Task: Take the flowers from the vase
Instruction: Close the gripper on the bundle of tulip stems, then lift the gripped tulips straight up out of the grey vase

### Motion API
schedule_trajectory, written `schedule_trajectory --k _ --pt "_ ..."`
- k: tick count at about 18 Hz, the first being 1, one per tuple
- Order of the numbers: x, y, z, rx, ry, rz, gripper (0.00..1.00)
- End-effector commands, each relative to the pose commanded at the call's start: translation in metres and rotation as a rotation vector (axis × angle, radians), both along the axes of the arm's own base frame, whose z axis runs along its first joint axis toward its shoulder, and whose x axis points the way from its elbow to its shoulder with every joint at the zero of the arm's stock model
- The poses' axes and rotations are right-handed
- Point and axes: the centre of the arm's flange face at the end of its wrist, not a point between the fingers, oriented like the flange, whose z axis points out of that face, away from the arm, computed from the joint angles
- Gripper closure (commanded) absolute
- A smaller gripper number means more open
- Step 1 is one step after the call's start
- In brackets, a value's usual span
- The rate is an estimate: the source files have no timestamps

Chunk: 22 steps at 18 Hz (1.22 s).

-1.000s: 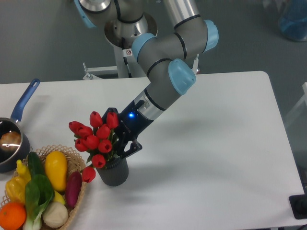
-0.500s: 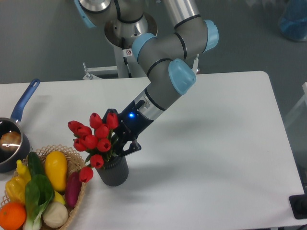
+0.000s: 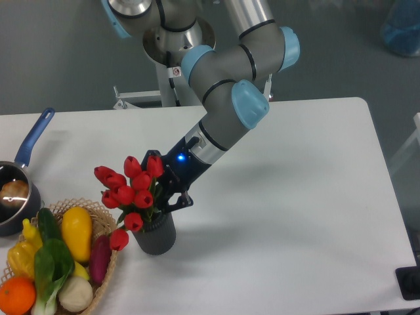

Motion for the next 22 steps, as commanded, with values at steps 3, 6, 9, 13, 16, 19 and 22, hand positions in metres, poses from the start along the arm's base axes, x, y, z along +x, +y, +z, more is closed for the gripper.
schedule_trajectory --k 3,6,9,13,16,19,22 --pt "0.001 0.0 0.0 -0.001 -0.001 -0.002 0.67" --pt "0.0 0.0 0.0 -0.001 -0.001 0.0 0.67" --pt "-0.001 -0.001 -0.001 0.0 -0.004 0.003 0.67" --pt "-0.004 -0.003 0.0 0.003 -0.001 0.008 0.67" --pt "-0.006 -0.005 0.004 0.026 -0.017 0.014 0.67" --pt "-0.01 -0.008 0.01 0.048 -0.028 0.024 0.67" --pt "-0.009 -0.01 0.019 0.063 -0.026 0.03 0.67"
